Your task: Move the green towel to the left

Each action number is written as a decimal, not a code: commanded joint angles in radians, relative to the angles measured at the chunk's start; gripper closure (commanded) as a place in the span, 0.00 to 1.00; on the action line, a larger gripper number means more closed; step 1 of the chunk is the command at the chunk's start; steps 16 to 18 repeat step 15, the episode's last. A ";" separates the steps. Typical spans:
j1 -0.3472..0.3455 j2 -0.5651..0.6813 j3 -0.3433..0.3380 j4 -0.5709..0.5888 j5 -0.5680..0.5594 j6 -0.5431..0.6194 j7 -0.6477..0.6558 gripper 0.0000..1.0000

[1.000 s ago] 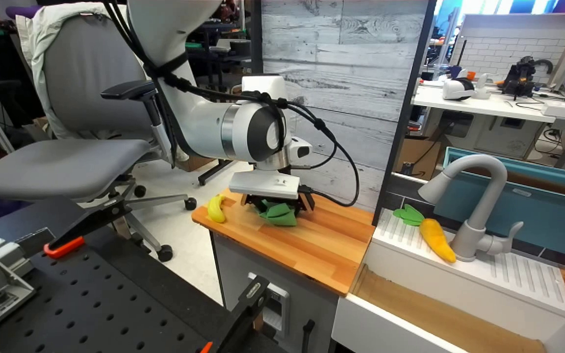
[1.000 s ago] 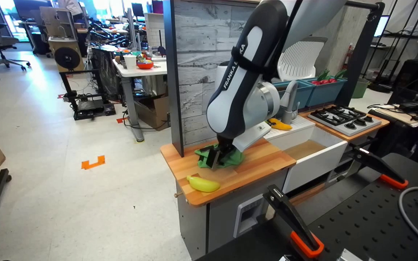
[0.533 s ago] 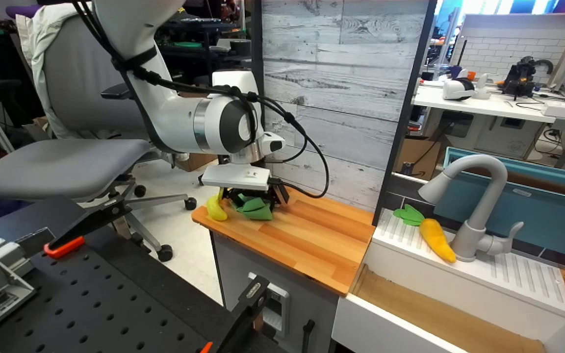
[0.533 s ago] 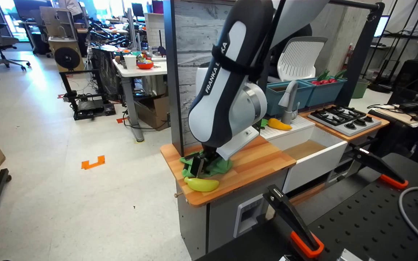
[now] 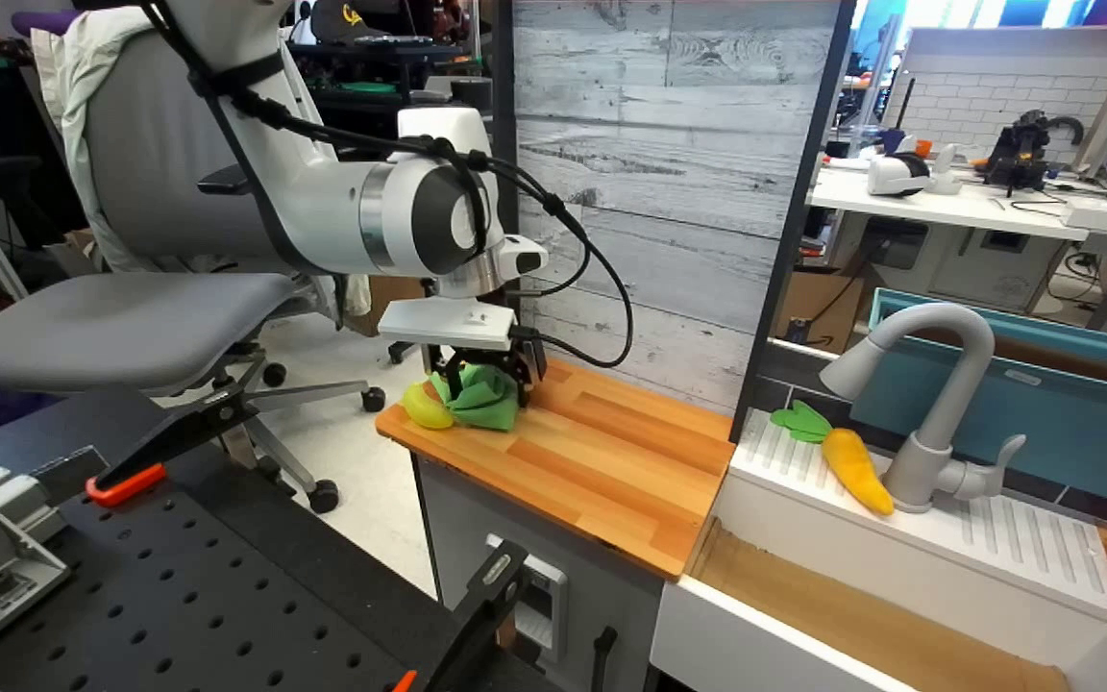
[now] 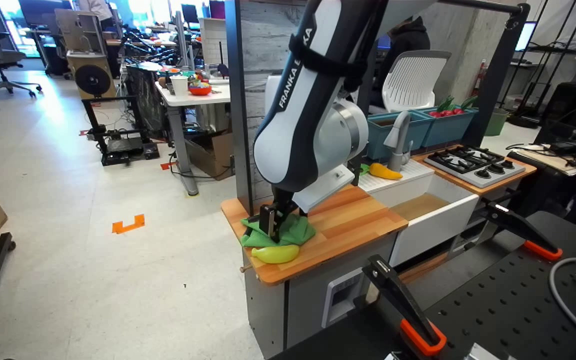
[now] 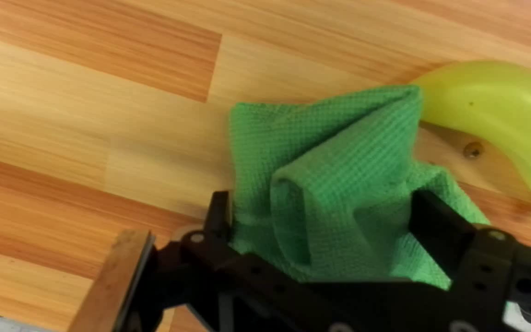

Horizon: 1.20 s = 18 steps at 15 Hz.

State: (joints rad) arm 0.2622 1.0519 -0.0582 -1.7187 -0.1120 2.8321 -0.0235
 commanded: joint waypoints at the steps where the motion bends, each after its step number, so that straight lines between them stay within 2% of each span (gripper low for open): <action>1: -0.029 -0.110 0.032 -0.127 -0.004 0.056 0.012 0.00; 7: -0.086 -0.336 0.077 -0.343 0.009 0.112 -0.005 0.00; 11: -0.144 -0.497 0.107 -0.453 0.014 0.068 -0.022 0.00; 12: -0.110 -0.402 0.086 -0.364 0.003 0.074 0.003 0.00; 15: -0.132 -0.477 0.090 -0.426 0.003 0.071 -0.005 0.00; 18: -0.132 -0.477 0.090 -0.426 0.003 0.071 -0.005 0.00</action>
